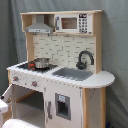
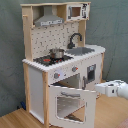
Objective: Play with the kitchen
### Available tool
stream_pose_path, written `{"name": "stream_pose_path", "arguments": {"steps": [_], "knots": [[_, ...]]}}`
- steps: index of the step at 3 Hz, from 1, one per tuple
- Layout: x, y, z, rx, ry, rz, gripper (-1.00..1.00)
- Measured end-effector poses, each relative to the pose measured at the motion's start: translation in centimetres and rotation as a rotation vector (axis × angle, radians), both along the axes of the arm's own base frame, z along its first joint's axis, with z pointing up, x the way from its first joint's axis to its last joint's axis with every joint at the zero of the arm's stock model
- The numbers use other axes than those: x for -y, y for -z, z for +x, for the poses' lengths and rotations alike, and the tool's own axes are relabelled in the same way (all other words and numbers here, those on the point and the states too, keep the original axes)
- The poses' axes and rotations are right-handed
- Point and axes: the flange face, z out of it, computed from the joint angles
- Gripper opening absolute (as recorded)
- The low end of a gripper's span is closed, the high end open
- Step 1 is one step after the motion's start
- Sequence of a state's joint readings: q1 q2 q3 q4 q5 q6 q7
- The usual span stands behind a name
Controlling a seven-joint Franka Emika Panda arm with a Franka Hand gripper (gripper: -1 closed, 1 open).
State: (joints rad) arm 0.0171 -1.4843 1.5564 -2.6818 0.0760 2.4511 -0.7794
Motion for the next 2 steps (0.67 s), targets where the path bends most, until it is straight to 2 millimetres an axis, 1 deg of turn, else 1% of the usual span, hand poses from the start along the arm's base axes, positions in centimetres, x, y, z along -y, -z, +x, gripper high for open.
{"name": "stream_pose_path", "arguments": {"steps": [1,2], "knots": [[-0.7,-1.3,2.6,0.003,0.034,0.031,1.00],[-2.3,-3.2,3.9,0.011,0.042,0.076,1.00]]}}
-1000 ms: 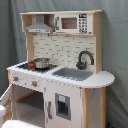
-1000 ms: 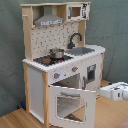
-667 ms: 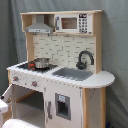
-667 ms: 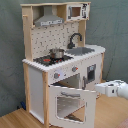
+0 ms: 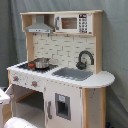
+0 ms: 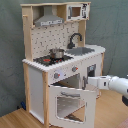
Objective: Play with the kitchen
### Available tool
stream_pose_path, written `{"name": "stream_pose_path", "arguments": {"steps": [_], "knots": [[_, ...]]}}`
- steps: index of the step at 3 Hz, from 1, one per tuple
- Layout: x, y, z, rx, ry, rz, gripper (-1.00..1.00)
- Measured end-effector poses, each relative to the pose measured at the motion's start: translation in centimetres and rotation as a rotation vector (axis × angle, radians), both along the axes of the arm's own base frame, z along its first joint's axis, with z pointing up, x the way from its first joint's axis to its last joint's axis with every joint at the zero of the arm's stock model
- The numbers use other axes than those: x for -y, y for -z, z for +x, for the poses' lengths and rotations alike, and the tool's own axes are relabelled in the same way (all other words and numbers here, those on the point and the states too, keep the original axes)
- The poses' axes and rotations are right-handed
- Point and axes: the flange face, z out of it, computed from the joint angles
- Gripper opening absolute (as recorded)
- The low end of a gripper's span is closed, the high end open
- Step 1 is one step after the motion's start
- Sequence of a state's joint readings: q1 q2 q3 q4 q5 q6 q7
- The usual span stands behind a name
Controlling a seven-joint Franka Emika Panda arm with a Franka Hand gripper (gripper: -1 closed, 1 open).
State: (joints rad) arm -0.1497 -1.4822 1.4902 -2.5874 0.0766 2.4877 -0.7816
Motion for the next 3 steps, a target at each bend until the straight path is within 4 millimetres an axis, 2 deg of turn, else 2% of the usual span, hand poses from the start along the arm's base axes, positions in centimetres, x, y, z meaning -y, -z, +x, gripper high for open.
{"name": "stream_pose_path", "arguments": {"steps": [2,3], "knots": [[-1.3,-9.4,-1.6,0.042,-0.020,0.149,1.00],[-1.1,-13.0,-2.4,0.069,0.002,0.185,1.00]]}}
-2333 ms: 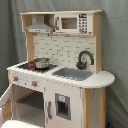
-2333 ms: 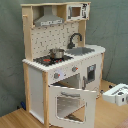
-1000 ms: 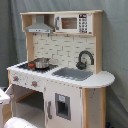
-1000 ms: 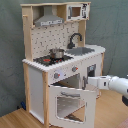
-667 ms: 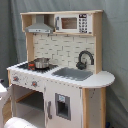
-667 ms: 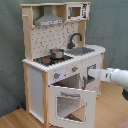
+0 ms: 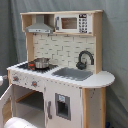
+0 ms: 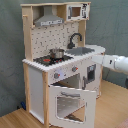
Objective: Play with the kitchen
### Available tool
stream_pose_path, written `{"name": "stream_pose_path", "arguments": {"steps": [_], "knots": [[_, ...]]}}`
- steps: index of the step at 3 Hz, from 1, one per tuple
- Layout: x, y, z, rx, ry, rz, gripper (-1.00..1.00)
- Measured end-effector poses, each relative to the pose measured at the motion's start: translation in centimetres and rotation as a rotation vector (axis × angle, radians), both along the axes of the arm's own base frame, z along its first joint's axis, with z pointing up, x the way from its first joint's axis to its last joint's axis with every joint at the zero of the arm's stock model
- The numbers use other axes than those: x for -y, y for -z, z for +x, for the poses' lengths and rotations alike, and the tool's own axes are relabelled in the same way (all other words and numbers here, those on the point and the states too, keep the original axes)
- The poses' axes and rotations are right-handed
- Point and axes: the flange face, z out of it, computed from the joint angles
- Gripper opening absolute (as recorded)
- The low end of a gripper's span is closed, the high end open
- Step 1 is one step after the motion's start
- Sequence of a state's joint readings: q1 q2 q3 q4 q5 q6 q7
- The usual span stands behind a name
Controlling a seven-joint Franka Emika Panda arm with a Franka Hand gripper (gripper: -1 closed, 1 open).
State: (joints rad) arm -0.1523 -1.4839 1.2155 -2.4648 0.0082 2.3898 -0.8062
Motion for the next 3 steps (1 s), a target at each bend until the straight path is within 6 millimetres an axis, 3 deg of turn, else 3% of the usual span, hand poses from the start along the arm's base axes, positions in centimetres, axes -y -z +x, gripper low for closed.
{"name": "stream_pose_path", "arguments": {"steps": [1,3], "knots": [[0.8,-3.3,0.2,0.017,0.051,0.045,1.00],[1.9,-6.7,6.1,0.045,0.180,0.166,1.00]]}}
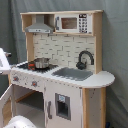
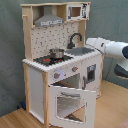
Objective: Play with the kitchen
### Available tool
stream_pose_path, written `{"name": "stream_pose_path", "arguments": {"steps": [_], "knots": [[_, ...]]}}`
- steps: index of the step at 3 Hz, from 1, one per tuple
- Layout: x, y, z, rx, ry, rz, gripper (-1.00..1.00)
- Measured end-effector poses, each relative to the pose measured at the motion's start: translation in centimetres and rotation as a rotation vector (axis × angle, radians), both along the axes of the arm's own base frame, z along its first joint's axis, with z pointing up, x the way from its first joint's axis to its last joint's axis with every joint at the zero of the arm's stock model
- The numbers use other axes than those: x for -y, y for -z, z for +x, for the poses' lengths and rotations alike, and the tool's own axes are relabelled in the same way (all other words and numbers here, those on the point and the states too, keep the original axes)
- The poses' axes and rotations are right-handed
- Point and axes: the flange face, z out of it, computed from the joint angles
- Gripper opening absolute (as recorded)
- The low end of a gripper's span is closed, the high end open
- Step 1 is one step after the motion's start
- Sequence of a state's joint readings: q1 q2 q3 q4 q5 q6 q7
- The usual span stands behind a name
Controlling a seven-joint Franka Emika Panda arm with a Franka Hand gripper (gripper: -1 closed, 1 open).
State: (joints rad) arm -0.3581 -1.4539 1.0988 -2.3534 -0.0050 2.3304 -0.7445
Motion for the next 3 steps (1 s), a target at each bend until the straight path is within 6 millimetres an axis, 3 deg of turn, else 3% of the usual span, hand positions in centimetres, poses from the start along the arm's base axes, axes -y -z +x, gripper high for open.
{"name": "stream_pose_path", "arguments": {"steps": [1,3], "knots": [[0.0,-2.0,2.5,0.011,0.035,0.072,1.00],[-0.5,-4.0,6.5,-0.021,0.063,0.213,1.00]]}}
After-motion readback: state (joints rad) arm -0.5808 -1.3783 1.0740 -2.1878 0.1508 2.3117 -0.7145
